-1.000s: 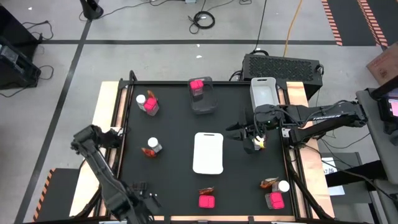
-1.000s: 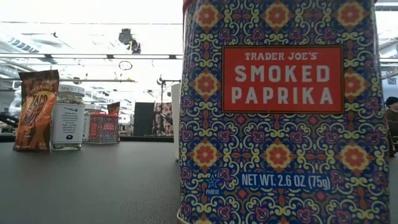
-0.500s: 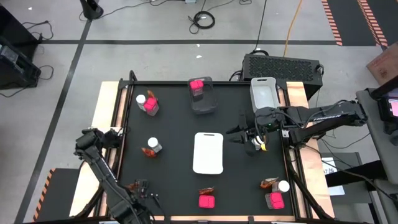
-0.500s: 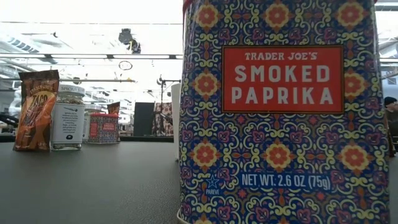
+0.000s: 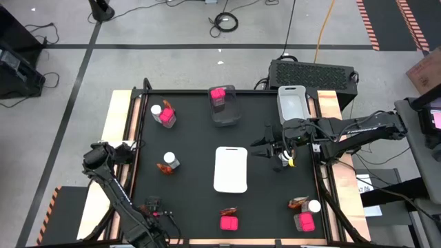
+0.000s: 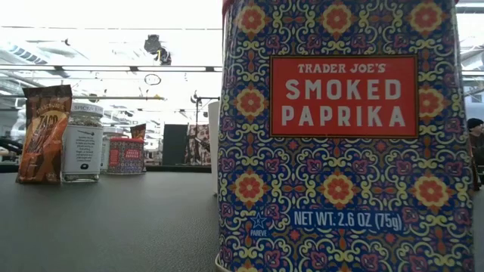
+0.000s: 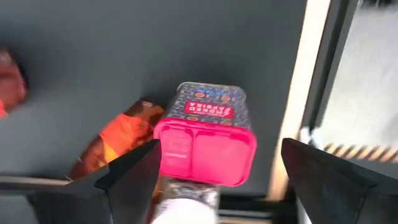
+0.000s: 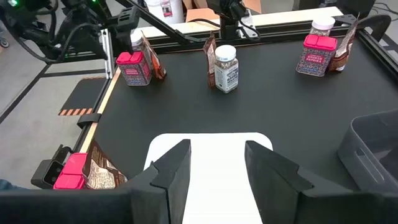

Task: Sort spices by type
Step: Put the red seasoning can into the black bin

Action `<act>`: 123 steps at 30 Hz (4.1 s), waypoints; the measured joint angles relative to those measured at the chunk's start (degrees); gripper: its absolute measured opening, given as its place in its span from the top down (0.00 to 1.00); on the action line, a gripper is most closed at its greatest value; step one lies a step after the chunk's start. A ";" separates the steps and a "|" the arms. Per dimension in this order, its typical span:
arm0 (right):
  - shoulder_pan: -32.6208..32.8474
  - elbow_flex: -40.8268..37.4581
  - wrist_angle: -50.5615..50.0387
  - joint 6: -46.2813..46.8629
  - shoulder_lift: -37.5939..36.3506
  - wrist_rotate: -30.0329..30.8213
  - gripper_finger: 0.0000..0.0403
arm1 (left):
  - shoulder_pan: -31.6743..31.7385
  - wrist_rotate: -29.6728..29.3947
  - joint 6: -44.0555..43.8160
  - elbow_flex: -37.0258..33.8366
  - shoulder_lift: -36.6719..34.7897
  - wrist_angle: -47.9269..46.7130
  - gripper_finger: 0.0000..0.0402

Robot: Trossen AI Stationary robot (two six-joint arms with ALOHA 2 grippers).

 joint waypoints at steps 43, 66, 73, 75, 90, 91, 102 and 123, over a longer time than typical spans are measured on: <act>0.37 0.00 4.01 0.36 0.00 -0.36 0.64 | -2.22 7.02 -74.91 0.02 1.36 3.15 0.17; 0.33 0.00 7.07 -0.82 0.00 -0.36 0.64 | -2.87 5.44 -75.04 -3.15 6.20 3.98 0.17; 0.24 0.00 7.04 -1.31 0.00 -0.34 0.64 | -1.35 4.25 -75.05 -4.86 6.17 4.27 0.17; 0.07 0.00 7.05 -1.55 0.00 -0.36 0.64 | -1.00 4.21 -75.03 -5.76 6.17 5.04 0.17; -0.28 0.00 6.98 -4.62 0.00 -0.34 0.64 | -0.41 3.81 -74.88 -6.43 5.98 5.59 0.21; -0.47 0.00 6.98 -4.85 0.00 -0.34 0.64 | -0.40 3.56 -74.83 -6.43 5.70 5.33 0.23; -2.03 0.00 7.02 -5.31 0.00 -0.32 0.64 | -0.02 2.39 -73.86 -6.38 4.97 4.35 0.47; -4.97 0.00 6.43 -7.79 0.00 -0.36 0.64 | 10.92 -15.25 -56.19 -0.39 -12.16 2.39 0.47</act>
